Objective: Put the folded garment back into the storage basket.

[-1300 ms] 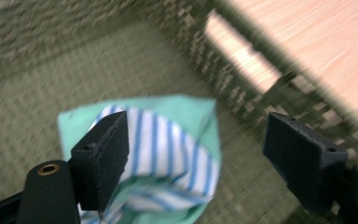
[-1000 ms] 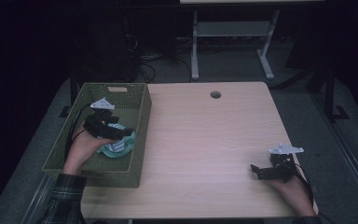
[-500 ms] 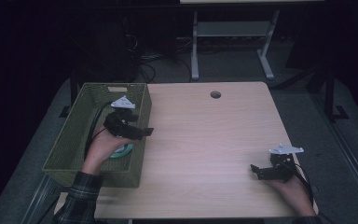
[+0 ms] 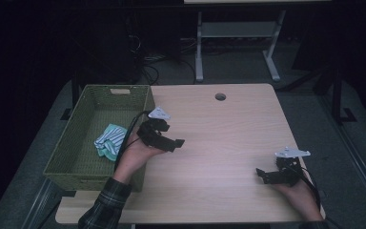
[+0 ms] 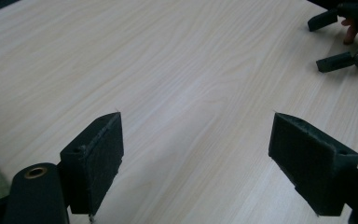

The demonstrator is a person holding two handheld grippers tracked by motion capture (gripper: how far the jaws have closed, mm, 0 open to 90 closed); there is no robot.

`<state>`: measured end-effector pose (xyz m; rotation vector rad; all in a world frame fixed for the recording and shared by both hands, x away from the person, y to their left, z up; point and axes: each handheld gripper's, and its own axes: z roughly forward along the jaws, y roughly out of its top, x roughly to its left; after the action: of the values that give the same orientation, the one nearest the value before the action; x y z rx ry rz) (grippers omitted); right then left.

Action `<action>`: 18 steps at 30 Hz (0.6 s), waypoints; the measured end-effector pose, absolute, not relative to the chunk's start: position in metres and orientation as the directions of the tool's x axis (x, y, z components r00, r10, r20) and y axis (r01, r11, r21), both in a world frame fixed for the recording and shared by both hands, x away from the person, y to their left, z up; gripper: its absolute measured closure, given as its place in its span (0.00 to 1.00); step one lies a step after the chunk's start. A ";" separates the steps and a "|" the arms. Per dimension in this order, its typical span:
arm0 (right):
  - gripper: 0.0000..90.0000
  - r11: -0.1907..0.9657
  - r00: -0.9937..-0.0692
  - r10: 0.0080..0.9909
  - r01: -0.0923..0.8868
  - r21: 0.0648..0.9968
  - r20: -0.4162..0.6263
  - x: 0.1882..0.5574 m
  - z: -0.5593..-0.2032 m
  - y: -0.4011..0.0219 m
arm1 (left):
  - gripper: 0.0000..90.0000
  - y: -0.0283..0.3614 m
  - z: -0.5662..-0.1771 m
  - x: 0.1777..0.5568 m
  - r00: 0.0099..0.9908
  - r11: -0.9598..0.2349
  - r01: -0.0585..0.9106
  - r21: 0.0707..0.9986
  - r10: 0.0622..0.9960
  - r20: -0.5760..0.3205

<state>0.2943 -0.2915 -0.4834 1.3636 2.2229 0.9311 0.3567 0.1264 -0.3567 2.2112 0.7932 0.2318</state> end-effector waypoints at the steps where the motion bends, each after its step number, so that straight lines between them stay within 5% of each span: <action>1: 0.01 0.313 -0.463 0.886 0.641 0.701 0.028 0.294 -0.483 -0.291 | 0.19 0.126 -0.357 0.357 0.790 -0.517 0.469 0.716 0.607 -0.079; 18: 0.01 0.317 -0.469 0.883 0.639 0.701 0.028 0.294 -0.483 -0.291 | 0.19 0.082 -0.421 0.346 0.820 -0.590 0.448 0.672 0.570 -0.046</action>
<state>0.2942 -0.2913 -0.4834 1.3571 2.2289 0.9345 0.3464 0.0823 -0.4214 2.2981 0.7434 0.2257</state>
